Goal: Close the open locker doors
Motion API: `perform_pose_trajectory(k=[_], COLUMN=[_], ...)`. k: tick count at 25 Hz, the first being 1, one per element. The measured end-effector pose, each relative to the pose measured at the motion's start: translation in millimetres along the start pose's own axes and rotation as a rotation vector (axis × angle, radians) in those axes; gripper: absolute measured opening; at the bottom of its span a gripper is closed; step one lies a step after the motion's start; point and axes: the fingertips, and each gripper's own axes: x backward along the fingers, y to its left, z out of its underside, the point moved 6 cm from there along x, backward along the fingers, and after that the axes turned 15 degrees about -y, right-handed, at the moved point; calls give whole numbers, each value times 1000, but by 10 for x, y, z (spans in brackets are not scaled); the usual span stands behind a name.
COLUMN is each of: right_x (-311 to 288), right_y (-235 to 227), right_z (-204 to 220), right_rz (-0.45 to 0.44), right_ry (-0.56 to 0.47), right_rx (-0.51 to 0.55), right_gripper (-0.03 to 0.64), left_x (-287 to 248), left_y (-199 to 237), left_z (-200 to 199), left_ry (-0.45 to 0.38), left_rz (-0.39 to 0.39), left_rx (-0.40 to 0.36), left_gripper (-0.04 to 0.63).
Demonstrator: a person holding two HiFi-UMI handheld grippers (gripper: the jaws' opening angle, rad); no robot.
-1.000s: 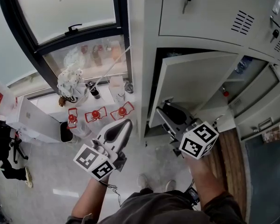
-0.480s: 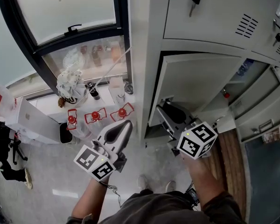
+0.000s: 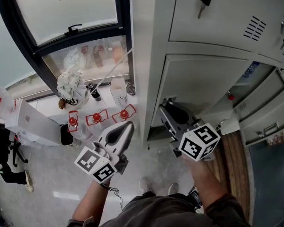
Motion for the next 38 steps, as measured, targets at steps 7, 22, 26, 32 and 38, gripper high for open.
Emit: perform_pose_trajectory(k=[7, 22, 26, 32, 38], right_x=[-39, -88, -100, -105, -92], right_y=[-27, -35, -37, -24, -16], right_z=[10, 18, 21, 26, 24], right_rz=[16, 45, 53, 64, 69], right_ry=[-1, -1, -3, -8, -8], right_rx=[0, 19, 24, 32, 40], right_gripper=[61, 60, 60, 60, 61], left_x=[-22, 2, 16, 45, 26], left_y=[40, 70, 66, 72, 27], left_z=[-13, -33, -40, -59, -48], left_ry=[1, 2, 2, 0, 3], left_rz=[1, 1, 0, -5, 0], left_rx=[0, -2, -3, -7, -9], left_gripper=[8, 8, 8, 8, 8])
